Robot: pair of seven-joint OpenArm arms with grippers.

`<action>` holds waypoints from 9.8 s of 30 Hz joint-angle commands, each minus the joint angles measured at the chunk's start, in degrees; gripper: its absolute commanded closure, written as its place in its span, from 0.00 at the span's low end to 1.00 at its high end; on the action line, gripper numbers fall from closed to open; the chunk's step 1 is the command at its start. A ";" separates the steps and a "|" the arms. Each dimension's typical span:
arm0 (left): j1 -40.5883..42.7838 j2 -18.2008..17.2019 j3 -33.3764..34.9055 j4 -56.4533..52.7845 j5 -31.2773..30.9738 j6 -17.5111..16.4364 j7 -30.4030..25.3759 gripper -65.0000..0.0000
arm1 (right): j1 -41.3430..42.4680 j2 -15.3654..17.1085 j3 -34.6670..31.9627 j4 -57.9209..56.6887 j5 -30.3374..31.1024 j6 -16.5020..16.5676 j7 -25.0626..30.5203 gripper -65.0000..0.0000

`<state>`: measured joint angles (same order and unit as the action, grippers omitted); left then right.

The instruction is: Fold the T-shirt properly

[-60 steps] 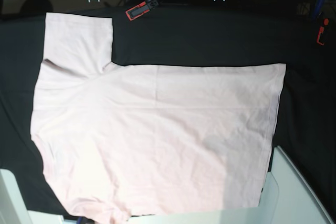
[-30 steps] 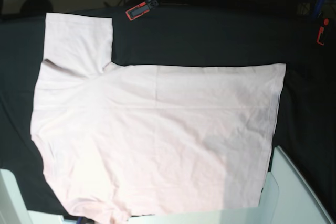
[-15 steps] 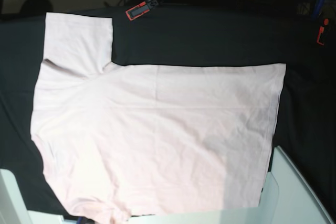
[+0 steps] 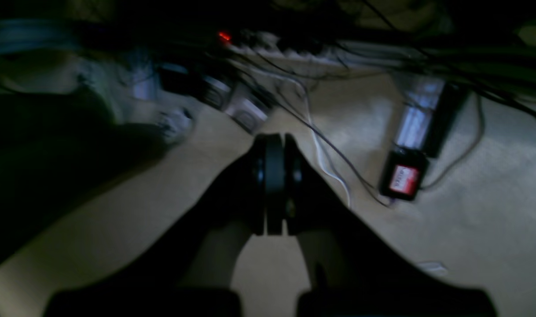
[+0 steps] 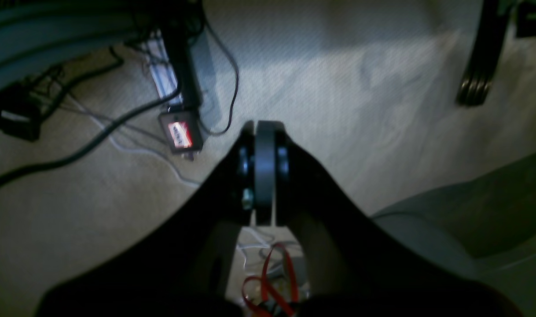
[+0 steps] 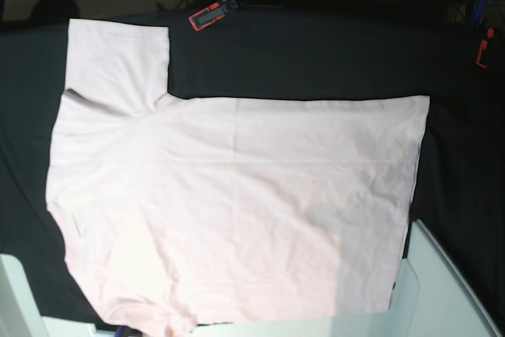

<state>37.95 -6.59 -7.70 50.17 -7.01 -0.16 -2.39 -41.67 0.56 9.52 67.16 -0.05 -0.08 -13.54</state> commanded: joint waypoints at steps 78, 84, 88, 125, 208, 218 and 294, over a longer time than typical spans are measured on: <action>5.25 1.62 -15.81 49.74 -0.69 0.38 7.36 1.00 | 25.27 -2.45 36.15 15.79 16.10 40.08 -44.61 0.33; 5.25 1.62 -15.81 49.65 -0.69 0.38 7.36 1.00 | 25.54 -3.50 35.18 15.97 16.10 40.08 -44.26 0.34; 5.25 1.62 -15.72 49.65 -0.69 0.38 7.36 1.00 | 25.98 -4.12 35.18 19.48 16.10 40.08 -45.58 0.34; -3.98 2.50 -15.81 42.71 -7.28 -1.81 7.89 0.42 | 27.56 -5.35 35.01 21.50 15.83 40.08 -48.66 1.00; -29.21 -0.66 -15.28 14.57 -30.75 -13.86 7.98 0.66 | 26.59 -2.18 29.03 11.75 15.66 40.08 -41.18 1.00; -30.79 -0.49 -11.24 14.22 -30.75 -13.86 10.26 0.67 | 26.51 -2.10 29.29 12.19 15.66 40.08 -41.18 1.00; -10.13 6.02 -10.89 46.14 -30.31 -1.64 10.35 1.00 | 34.86 5.29 25.78 42.87 15.57 40.08 -62.37 1.00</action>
<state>27.73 -0.32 -18.52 95.37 -37.01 -1.48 9.63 -7.64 5.17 35.40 109.45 15.07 40.03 -76.47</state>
